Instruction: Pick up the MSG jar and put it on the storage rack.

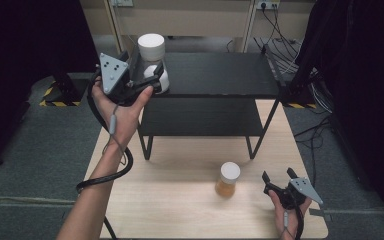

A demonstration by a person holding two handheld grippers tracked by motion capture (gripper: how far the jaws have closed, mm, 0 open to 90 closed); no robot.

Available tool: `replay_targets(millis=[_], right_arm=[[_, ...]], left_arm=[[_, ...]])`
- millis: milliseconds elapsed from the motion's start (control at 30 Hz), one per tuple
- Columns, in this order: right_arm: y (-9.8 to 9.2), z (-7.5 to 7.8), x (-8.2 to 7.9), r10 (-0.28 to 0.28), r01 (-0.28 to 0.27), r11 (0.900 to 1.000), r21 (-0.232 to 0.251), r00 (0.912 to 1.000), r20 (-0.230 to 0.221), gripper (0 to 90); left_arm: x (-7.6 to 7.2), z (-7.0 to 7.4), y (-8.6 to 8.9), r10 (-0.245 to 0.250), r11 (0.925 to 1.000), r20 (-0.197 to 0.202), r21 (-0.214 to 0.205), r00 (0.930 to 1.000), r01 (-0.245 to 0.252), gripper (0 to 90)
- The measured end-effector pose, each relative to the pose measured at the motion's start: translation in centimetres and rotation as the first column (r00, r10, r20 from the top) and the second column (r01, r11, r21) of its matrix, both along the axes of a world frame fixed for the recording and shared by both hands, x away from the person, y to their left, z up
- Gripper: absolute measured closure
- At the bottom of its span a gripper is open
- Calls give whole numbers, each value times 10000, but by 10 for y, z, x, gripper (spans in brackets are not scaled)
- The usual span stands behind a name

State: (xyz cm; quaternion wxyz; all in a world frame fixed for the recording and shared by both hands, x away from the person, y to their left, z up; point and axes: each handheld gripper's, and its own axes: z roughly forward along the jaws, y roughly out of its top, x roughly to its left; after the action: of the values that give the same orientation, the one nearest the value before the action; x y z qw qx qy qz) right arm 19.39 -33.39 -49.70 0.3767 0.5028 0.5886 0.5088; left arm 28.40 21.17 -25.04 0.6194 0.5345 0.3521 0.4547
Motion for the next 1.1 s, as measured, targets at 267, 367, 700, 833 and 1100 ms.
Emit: replay_targets(millis=[267, 367, 700, 833, 1100], right_arm=[[0, 0, 0, 10, -10, 10000, 31, 10000, -12, 46], [0, 0, 0, 13, -13, 10000, 17, 10000, -4, 46], [0, 0, 0, 12, -12, 10000, -23, 10000, 1, 46], [0, 0, 0, 10, -10, 10000, -29, 10000, 7, 46], [1, 0, 0, 0, 0, 10000, -81, 10000, 12, 45]], left_arm=[[-9, -11, 0, -189, 9996, 20, 196, 9998, 188, 47], [-11, -16, 1, -246, 9995, 21, 174, 9997, 245, 47], [-23, -34, 4, -451, 9986, 176, 278, 9988, 446, 46], [-28, -42, 5, -543, 9982, 260, 255, 9982, 536, 46], [-40, -59, 8, -786, 9967, 405, 234, 9961, 777, 44]])
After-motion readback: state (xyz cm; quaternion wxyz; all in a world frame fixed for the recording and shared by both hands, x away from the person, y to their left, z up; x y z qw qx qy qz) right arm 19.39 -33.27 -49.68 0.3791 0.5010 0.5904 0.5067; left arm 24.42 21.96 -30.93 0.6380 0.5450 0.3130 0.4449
